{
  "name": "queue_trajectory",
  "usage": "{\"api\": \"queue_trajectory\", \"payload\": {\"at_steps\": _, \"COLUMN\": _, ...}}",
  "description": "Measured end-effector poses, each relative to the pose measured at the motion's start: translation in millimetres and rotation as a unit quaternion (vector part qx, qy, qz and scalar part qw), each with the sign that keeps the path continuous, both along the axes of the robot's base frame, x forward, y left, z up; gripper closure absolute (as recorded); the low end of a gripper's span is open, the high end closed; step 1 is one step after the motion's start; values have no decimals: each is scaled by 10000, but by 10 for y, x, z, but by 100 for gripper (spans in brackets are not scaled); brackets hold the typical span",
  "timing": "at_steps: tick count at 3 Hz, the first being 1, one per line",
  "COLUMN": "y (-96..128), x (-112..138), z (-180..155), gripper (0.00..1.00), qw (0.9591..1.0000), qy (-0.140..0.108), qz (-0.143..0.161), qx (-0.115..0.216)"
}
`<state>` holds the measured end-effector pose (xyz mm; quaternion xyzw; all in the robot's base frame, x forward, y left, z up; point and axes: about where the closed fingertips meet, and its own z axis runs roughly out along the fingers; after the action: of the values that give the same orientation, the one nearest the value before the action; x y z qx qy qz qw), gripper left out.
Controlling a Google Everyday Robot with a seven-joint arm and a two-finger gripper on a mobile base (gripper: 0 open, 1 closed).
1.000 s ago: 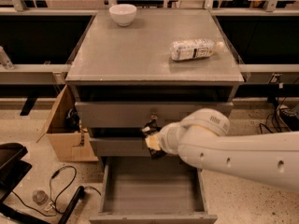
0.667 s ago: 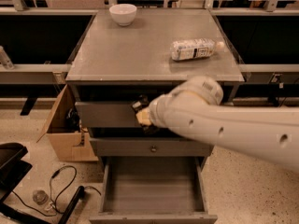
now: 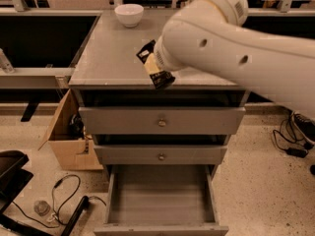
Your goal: Pick rxbar chocolate from bottom drawer and place on counter
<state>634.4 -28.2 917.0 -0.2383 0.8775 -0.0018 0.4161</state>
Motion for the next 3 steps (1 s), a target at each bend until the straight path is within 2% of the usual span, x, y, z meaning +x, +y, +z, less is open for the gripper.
{"api": "queue_trajectory", "payload": {"at_steps": 1, "y": 106, "x": 318, "z": 469, "gripper": 100, "qw": 9996, "qy": -244, "qz": 137, "qx": -23}}
{"api": "queue_trajectory", "payload": {"at_steps": 2, "y": 335, "x": 764, "z": 661, "gripper": 100, "qw": 9978, "qy": -447, "qz": 486, "qx": 75}}
{"api": "queue_trajectory", "payload": {"at_steps": 3, "y": 601, "x": 1184, "z": 658, "gripper": 100, "qw": 9946, "qy": -547, "qz": 844, "qx": 249}}
